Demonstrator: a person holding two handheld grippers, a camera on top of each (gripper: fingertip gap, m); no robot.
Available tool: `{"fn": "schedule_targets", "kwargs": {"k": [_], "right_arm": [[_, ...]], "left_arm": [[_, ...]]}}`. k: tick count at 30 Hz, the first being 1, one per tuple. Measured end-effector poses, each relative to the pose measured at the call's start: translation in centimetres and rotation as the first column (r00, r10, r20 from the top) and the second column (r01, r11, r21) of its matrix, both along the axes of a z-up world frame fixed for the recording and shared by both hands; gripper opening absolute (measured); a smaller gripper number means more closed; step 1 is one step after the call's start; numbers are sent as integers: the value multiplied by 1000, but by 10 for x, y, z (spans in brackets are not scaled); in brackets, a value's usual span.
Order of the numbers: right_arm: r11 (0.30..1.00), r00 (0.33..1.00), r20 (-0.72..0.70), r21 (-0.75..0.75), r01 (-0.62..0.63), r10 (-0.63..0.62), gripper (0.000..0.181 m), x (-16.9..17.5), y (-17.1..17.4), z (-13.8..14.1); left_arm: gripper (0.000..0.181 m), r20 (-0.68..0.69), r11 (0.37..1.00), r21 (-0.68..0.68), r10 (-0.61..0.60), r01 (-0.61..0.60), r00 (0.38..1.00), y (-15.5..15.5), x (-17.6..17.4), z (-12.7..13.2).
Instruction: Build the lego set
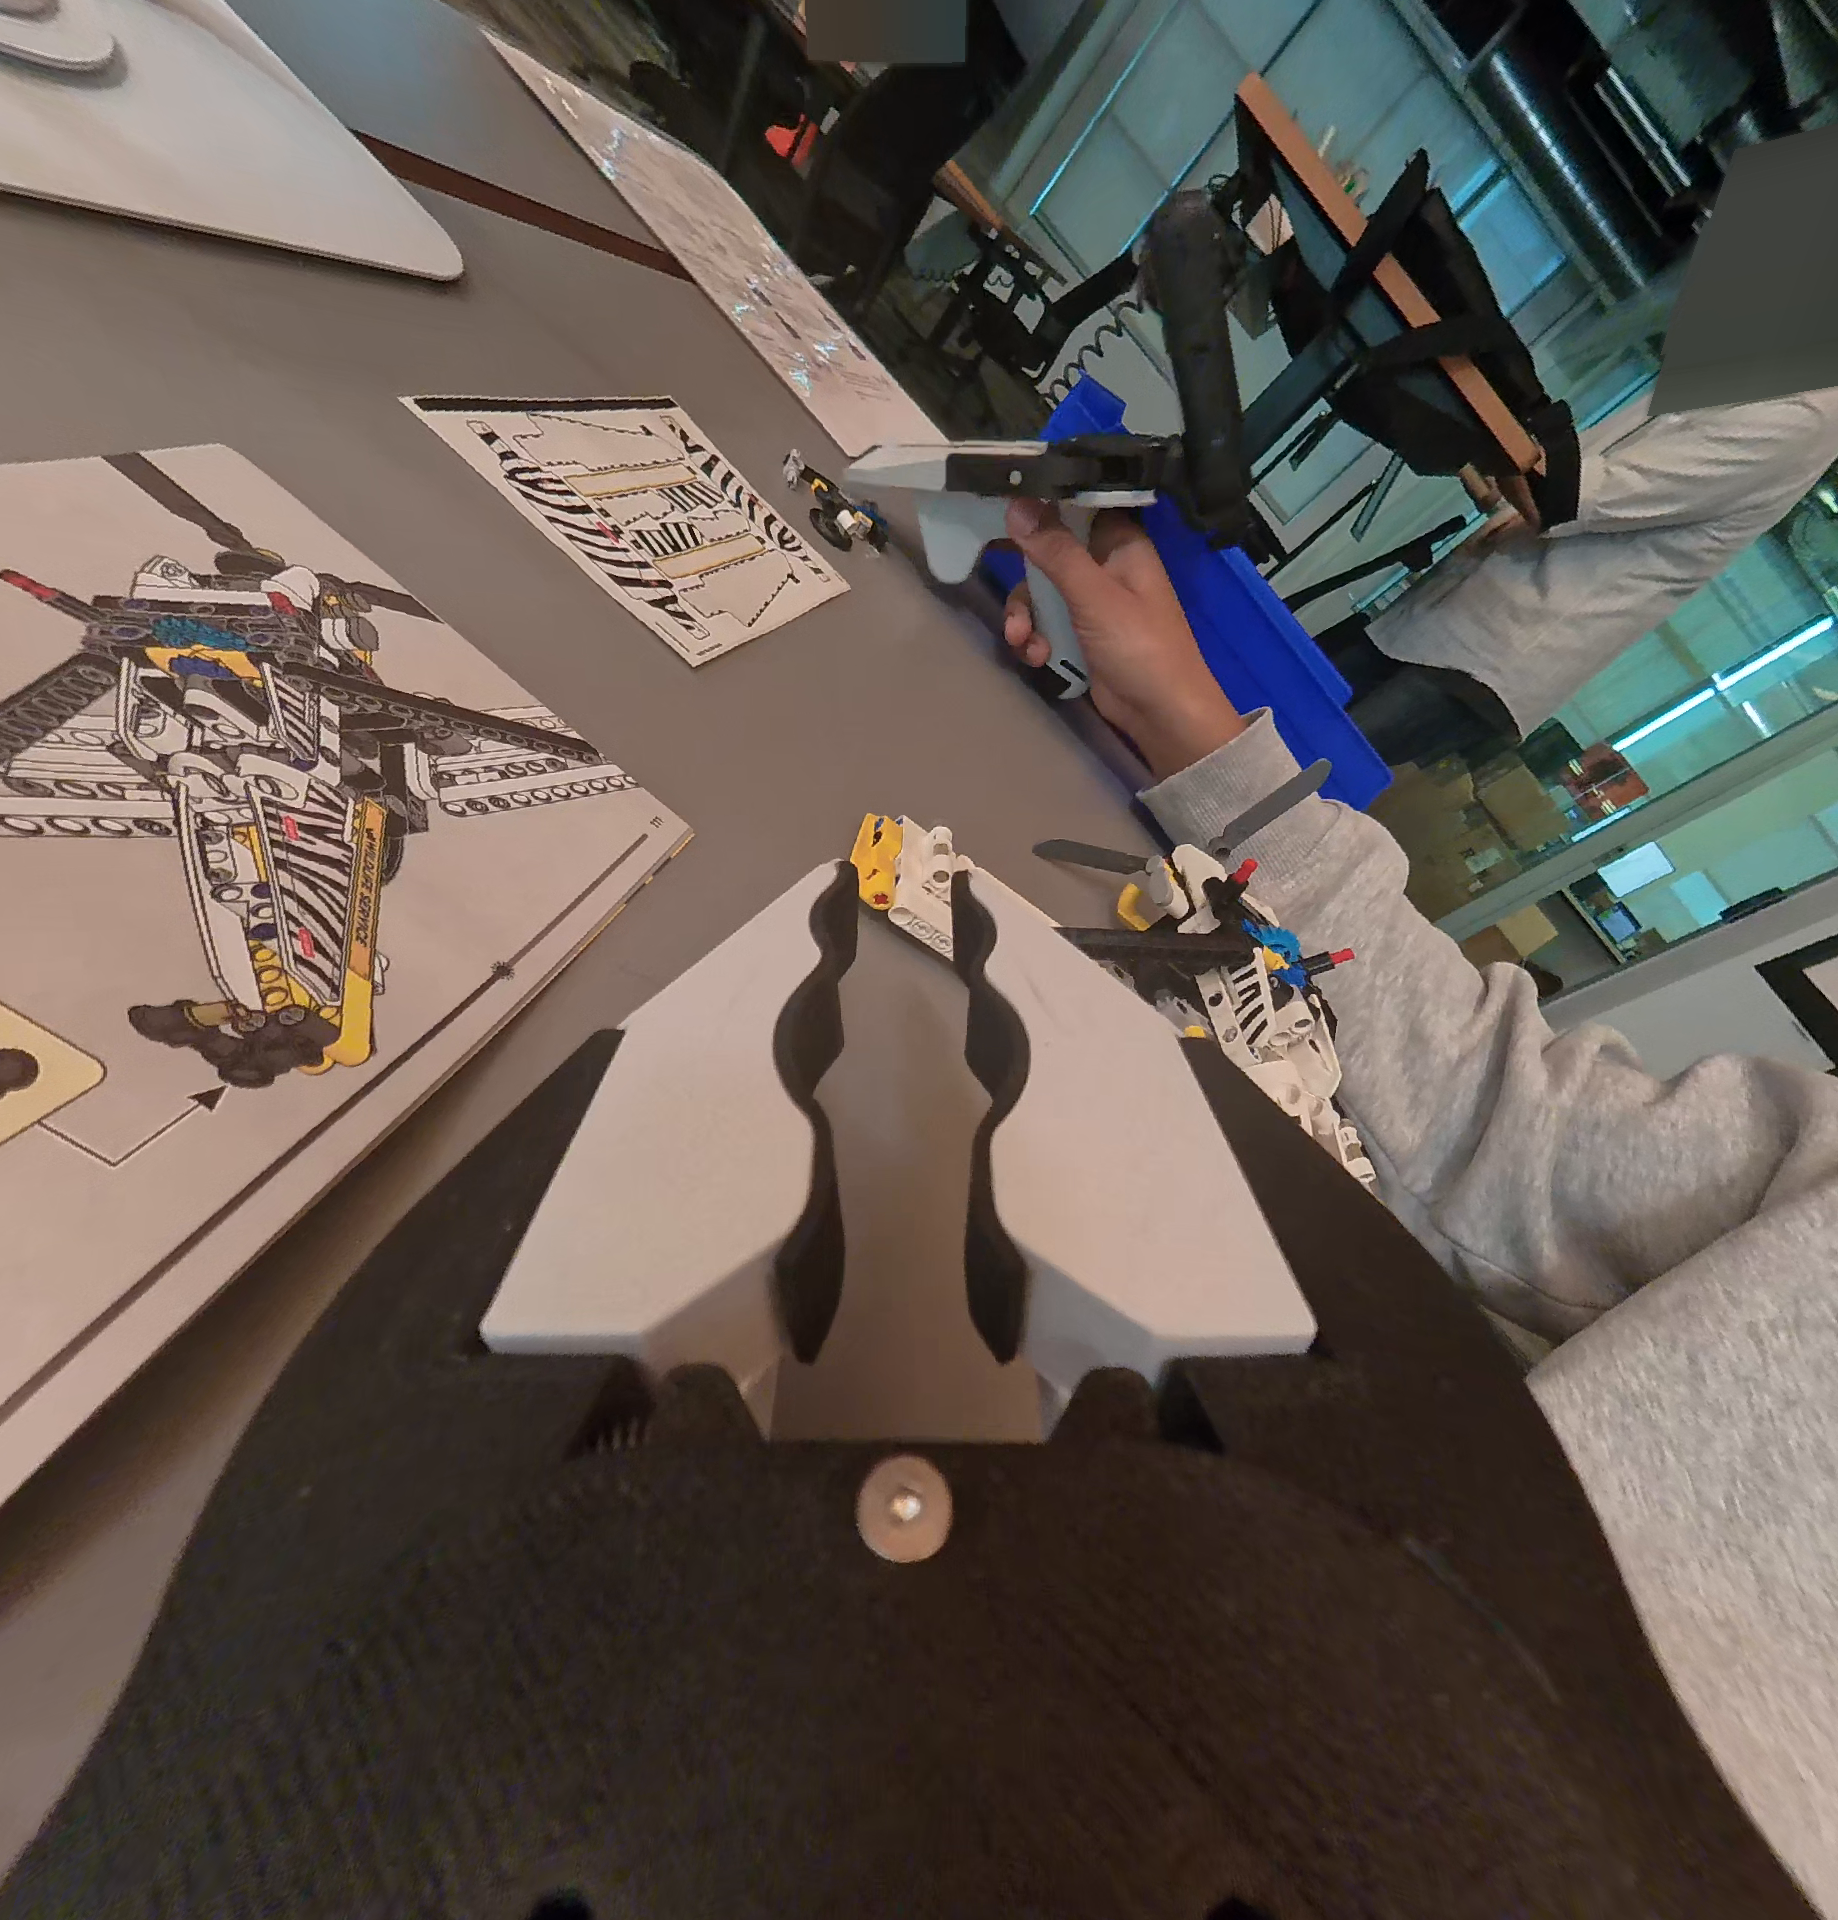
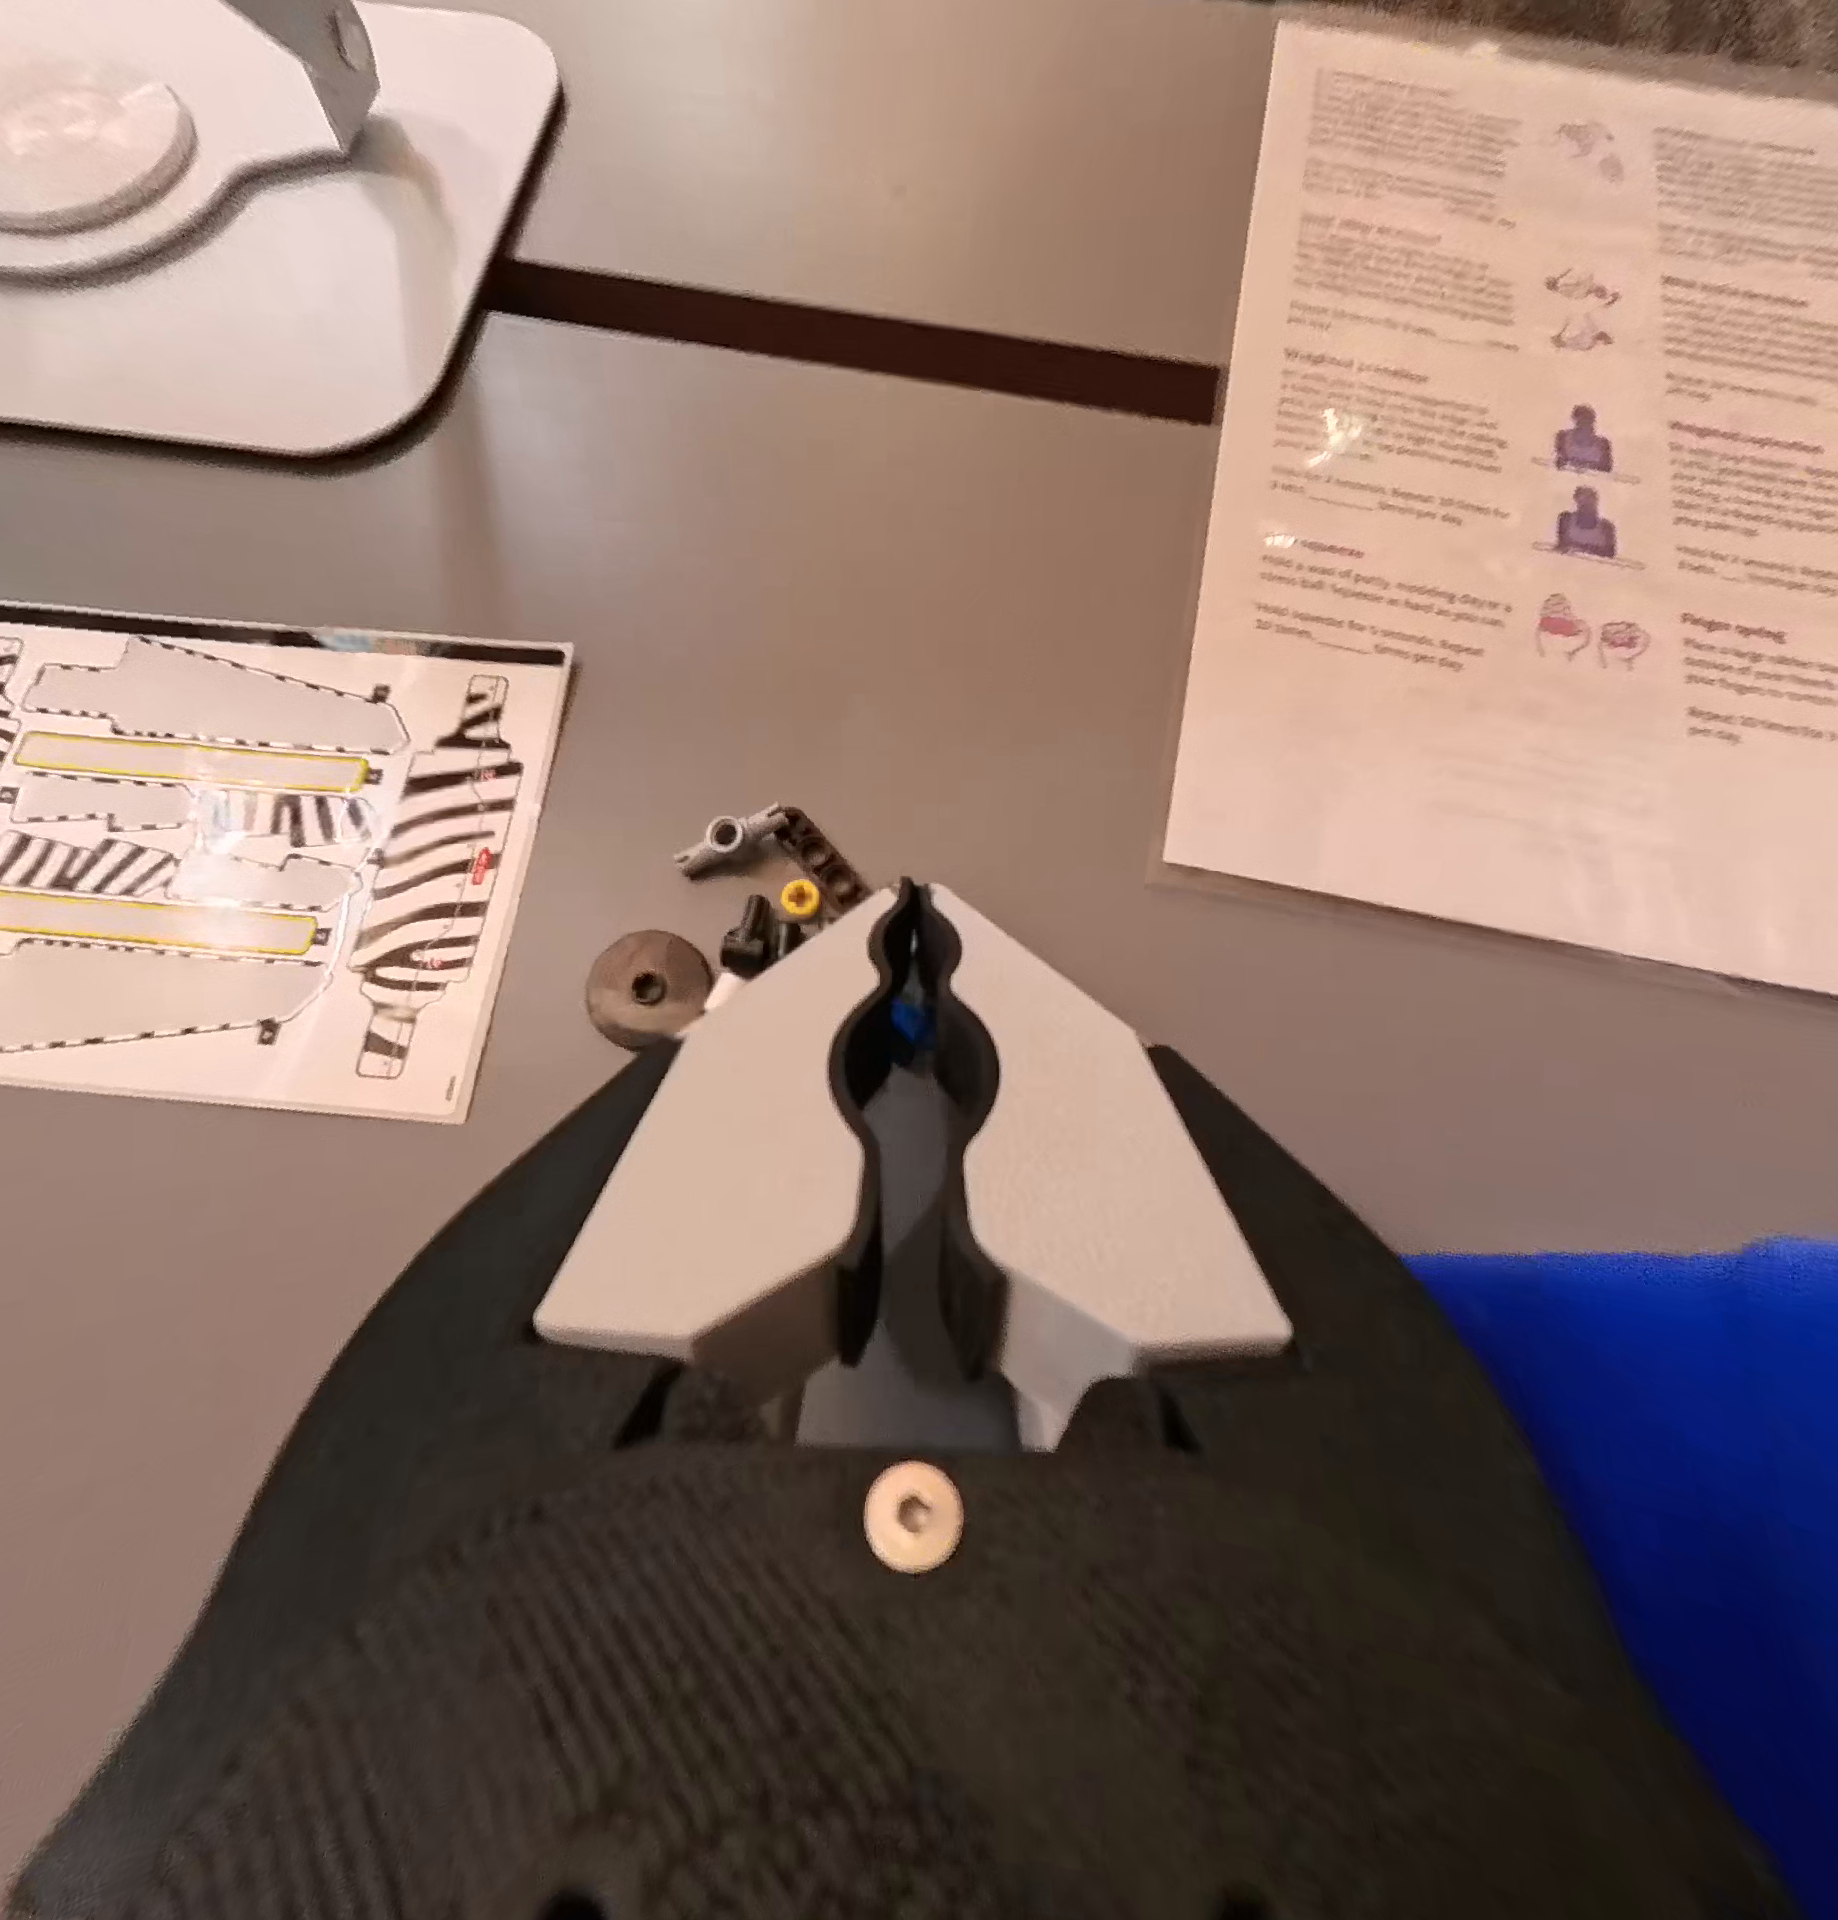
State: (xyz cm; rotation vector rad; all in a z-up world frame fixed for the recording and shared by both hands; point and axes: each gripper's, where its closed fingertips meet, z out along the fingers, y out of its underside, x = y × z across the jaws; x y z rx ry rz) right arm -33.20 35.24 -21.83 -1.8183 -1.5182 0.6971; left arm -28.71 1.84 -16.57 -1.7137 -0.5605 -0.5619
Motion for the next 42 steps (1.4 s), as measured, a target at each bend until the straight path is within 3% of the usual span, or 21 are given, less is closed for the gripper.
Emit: {"fn": "schedule_targets", "kwargs": {"k": [8, 13, 20, 27, 42], "right_arm": [[995, 987, -128, 31, -96, 100, 0, -15, -24, 22], [989, 987, -79, 62, -133, 137, 0, -30, -26, 12], [981, 980, -54, 4, -192, 192, 6, -28, -36, 8], [973, 976, 42, 73, -218, 215, 0, -24, -38, -7], [978, 977, -44, 24, -209, 210, 0, -10, -37, 19]], "left_arm": [[16, 4, 1000, -1, -2, 2, 1000, 0, 0, 0], [17, 16, 1000, -3, -7, 7, 1000, 1, 0, -1], [17, 65, 1000, 18, -8, 7, 998, 0, -2, -1], [18, 65, 1000, 23, -3, 1, 998, -2, -5, 0], [19, 60, 1000, 22, -8, 7, 998, -2, -3, 0]]}}
